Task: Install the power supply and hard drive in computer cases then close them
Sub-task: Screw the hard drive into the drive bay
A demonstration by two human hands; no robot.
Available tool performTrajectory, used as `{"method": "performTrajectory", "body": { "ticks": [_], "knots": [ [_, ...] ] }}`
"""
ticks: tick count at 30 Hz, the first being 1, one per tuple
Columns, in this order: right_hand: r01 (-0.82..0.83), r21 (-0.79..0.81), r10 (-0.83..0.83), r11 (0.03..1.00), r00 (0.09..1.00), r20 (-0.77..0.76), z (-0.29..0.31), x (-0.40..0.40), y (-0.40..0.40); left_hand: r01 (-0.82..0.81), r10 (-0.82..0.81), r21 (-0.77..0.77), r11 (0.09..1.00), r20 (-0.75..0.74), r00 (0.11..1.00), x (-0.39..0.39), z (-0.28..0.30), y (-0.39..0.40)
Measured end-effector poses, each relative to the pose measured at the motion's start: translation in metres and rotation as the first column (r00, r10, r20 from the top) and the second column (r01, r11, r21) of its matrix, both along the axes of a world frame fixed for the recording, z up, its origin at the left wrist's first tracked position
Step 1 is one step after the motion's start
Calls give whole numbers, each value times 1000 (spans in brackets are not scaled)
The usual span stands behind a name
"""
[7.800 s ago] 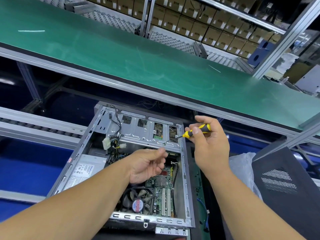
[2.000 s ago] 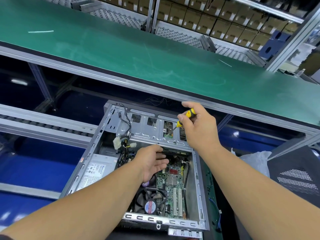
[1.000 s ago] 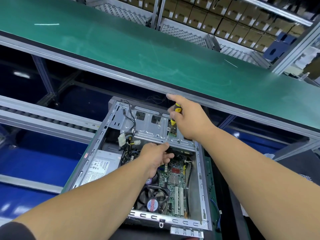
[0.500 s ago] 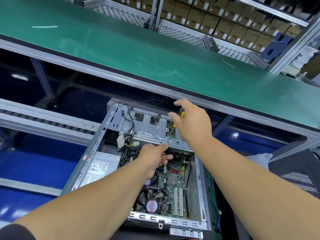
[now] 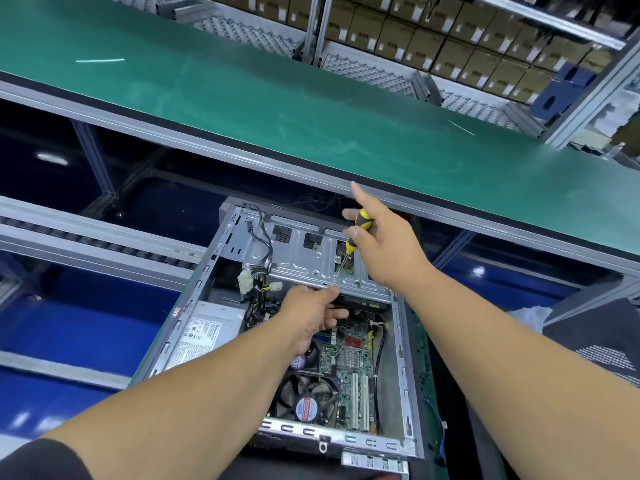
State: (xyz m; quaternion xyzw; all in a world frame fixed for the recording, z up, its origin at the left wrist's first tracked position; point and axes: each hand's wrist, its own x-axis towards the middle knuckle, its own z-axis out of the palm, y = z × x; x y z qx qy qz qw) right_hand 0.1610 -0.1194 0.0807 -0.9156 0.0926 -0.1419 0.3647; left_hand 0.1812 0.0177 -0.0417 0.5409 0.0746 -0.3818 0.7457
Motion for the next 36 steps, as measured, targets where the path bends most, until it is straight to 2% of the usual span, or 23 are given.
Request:
{"method": "performTrajectory", "body": {
  "ticks": [4,6,7,10,11,14,17,19,22,25,28,31,33,35,36],
  "knots": [
    [262,-214,-251,941,965,79,5,6,3,-5,5,8,1000,3,1000,-1,6,2],
    [293,-248,-275,924,956,103,2,6,7,-5,5,1,1000,9,1000,-2,9,5],
    [262,-222,-246,939,964,98,0,6,7,8,-8,-2,1000,11,1000,-3,10,6],
    [66,6,-66,998,997,44,-2,4,7,34,-34,-2,999,13,999,-6,13,10],
    [74,-3,-74,997,996,49,-1,5,7,40,-40,10,999,24,999,-7,15,12],
    [285,-83,-277,955,956,95,2,5,8,54,-64,135,989,70,995,-11,22,18],
    [328,-93,-317,940,941,116,-2,-4,9,77,-111,306,949,96,989,-18,33,27],
    [267,-112,-256,957,961,103,-7,-9,9,80,-150,389,918,153,977,-25,40,38],
    [186,-42,-184,982,982,48,-11,-16,5,-21,-141,433,901,338,931,-40,41,60],
    [258,-67,-256,964,966,35,-6,-23,8,-89,-153,436,896,490,858,-56,39,81],
    [361,113,-376,926,913,159,8,-41,19,-142,-190,450,882,615,765,-73,37,96],
    [297,477,-442,827,868,226,22,-82,44,-206,-125,366,908,703,700,-91,50,108],
    [173,693,-412,700,891,193,17,-121,65,-215,10,212,953,690,724,-108,64,117],
    [109,803,-352,585,927,130,0,-170,87,-178,118,43,983,591,798,-129,73,128],
    [99,831,-322,548,941,100,-10,-195,97,-130,113,-5,992,537,836,-141,75,135]
  ]
}}
